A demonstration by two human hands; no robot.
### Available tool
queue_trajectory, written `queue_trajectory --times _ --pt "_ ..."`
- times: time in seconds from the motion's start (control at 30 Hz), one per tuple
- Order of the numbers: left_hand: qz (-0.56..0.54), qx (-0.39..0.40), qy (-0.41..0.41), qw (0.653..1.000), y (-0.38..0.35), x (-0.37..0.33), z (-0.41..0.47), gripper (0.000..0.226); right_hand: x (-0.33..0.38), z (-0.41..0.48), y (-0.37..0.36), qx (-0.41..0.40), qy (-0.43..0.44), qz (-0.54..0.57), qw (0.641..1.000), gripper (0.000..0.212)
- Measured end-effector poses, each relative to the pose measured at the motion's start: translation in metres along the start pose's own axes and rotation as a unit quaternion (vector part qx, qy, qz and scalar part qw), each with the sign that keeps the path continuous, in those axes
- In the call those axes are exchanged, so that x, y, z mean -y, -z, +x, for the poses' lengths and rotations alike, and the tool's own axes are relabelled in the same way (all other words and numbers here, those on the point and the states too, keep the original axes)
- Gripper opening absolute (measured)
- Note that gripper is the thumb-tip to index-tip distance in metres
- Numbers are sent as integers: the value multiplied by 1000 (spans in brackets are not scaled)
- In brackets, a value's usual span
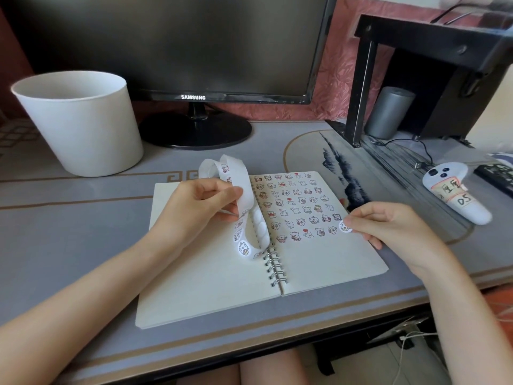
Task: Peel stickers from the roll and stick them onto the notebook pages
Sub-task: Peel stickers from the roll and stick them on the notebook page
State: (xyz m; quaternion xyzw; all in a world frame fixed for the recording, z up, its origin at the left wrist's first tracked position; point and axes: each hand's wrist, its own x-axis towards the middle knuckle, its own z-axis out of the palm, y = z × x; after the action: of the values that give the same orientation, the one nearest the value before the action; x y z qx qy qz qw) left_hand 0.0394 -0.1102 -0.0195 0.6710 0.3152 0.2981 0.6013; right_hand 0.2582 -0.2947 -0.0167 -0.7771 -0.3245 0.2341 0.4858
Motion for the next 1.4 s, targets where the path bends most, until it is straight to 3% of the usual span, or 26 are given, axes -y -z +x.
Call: queue_trajectory --times 1.1,1.27,1.4 --pt "0 -3 4 1000 -1 -3 -2 18 -7 -2 -7 -33 47 -33 998 11" --pt "2 -1 5 1000 -1 -3 -2 18 -9 0 -6 -51 24 -10 998 26" --pt "2 1 7 1000 0 -4 -2 18 -11 1 -4 -34 23 -20 999 13"
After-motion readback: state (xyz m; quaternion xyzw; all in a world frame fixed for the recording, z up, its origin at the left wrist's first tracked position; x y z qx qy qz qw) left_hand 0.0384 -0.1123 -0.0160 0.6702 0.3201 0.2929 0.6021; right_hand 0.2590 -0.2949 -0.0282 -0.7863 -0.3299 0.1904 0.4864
